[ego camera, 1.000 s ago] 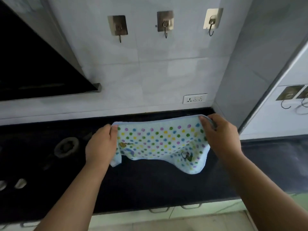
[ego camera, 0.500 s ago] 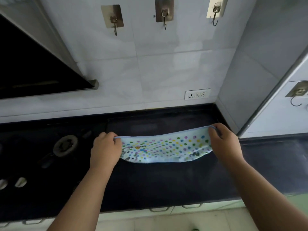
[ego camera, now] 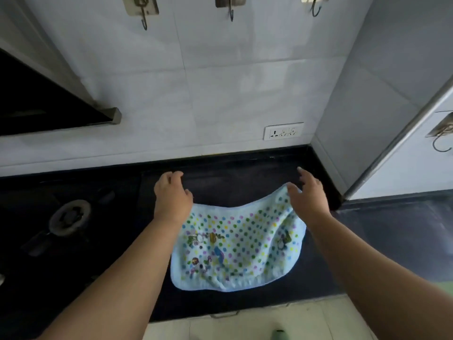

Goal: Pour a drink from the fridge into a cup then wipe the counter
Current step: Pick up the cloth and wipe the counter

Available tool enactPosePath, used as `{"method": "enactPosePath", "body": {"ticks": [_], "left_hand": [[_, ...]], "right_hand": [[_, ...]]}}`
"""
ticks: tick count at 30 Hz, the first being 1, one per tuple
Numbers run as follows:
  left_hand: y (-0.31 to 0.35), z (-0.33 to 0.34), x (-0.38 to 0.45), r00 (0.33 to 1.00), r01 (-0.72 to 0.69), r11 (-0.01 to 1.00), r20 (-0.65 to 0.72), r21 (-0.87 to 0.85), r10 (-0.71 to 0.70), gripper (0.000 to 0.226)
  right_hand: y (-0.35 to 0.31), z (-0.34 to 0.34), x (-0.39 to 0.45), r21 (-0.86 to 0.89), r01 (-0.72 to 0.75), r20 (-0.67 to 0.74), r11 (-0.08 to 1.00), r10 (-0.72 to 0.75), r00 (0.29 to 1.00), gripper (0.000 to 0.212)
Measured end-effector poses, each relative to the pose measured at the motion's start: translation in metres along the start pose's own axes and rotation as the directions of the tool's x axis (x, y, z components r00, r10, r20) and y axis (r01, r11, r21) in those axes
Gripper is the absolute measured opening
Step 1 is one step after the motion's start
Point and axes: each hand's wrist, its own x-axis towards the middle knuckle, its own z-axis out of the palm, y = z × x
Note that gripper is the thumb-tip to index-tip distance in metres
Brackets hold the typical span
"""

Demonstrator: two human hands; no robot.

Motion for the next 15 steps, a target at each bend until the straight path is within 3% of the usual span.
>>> {"method": "enactPosePath", "body": {"ticks": [4, 8, 11, 15], "left_hand": [[-0.009, 0.056, -0.029, 0.954, -0.113, 0.989, 0.287, 0.096, 0.081, 0.060], [-0.026, 0.113, -0.077, 0.851, -0.132, 0.975, 0.525, 0.177, 0.020, 0.061], [-0.030, 0.144, -0.099, 0.836, -0.167, 0.954, 0.549, 0.248, 0.004, 0.063], [-0.016, 0.171, -0.114, 0.857, -0.219, 0.935, 0.513, 0.277, 0.049, 0.060]], "right_hand": [[0.027, 0.039, -0.015, -0.225, 0.137, 0.281, 0.965, -0.070, 0.957, 0.046], [0.057, 0.078, -0.039, -0.352, 0.166, 0.515, 0.921, 0.042, 0.856, 0.040], [0.075, 0.104, -0.046, -0.377, 0.168, 0.583, 0.911, 0.092, 0.808, 0.052], [0.085, 0.137, -0.052, -0.461, 0.261, 0.590, 0.848, 0.073, 0.804, 0.066]]}}
